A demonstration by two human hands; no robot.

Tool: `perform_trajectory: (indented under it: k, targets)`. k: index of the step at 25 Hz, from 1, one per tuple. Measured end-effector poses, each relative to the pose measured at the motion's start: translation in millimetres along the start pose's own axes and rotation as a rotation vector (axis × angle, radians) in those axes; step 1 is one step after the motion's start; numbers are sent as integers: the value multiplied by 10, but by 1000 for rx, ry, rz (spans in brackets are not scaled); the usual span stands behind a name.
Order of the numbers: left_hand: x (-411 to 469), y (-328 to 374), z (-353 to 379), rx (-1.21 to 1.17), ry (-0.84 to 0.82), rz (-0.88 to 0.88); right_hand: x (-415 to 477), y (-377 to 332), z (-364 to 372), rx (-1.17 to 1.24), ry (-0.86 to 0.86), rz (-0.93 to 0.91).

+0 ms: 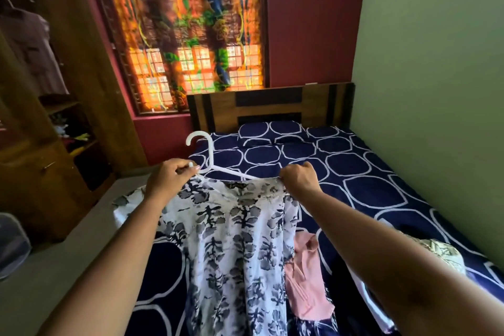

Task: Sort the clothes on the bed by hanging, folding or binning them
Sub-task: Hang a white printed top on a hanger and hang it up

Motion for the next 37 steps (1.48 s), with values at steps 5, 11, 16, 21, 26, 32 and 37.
perform_trajectory:
  k: [5,11,16,21,26,32,37]
  targets:
    - [24,374,260,-43,8,111,146,-36,-410,129,99,123]
    - [-3,1122,434,113,85,261,389,-185,-1110,88,152,119]
    - [207,1161,275,-33,98,289,352,106,-1275,838,41,27]
    - [307,1310,62,-281,47,333,204,445,-1230,485,-16,-79]
    - [344,1337,-120,-181,-4,399,186,584,-1532,462,213,-80]
    - [411,1026,-442,-149,-73,227,92,875,-1843,454,363,-35]
    - [471,810,-330,203,-271,101,24,1015,-2028,421,431,-38]
Point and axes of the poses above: each hand's wrist, its own x-axis towards the middle knuckle, its own z-axis out of the palm, y = z × x, the point moved 6 cm from there along x, towards the middle knuckle, and after that the axes turned 7 degrees about -z, right-handed, at the moved point
